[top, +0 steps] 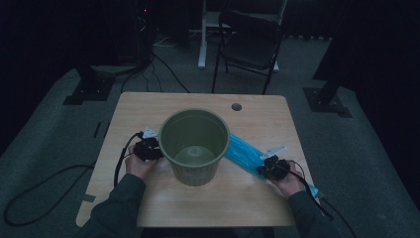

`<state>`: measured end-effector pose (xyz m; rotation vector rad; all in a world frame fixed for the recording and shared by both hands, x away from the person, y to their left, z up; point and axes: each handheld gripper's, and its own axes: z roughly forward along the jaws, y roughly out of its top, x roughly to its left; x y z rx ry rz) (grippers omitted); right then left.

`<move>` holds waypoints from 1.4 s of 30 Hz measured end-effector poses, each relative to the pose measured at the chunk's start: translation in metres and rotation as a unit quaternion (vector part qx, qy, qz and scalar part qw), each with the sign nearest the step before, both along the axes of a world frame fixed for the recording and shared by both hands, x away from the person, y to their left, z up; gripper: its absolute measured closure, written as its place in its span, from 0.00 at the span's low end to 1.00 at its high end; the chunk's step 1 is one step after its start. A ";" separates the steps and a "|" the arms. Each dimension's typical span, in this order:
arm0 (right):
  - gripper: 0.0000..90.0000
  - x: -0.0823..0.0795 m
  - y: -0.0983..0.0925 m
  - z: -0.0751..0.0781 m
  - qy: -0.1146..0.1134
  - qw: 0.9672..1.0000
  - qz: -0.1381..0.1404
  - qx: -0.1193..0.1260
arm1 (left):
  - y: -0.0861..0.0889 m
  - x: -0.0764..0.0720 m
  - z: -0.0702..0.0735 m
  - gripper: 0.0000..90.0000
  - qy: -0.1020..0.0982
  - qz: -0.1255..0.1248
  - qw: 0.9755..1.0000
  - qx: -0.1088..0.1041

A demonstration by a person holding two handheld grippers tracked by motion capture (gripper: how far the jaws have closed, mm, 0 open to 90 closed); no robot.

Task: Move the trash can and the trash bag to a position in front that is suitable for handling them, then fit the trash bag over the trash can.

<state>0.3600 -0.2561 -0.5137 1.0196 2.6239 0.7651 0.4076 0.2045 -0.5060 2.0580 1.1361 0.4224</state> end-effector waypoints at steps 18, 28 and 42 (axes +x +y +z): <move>0.54 -0.014 0.007 0.019 -0.036 0.999 0.006 0.021 | 0.002 -0.002 0.000 0.59 -0.001 0.000 1.000 0.000; 0.47 0.006 0.039 0.041 -0.061 0.997 0.027 0.048 | 0.003 -0.003 0.001 0.59 -0.003 0.000 1.000 -0.002; 0.44 0.048 0.070 0.019 -0.043 0.998 0.010 0.054 | 0.002 -0.004 0.002 0.59 -0.006 -0.002 1.000 -0.005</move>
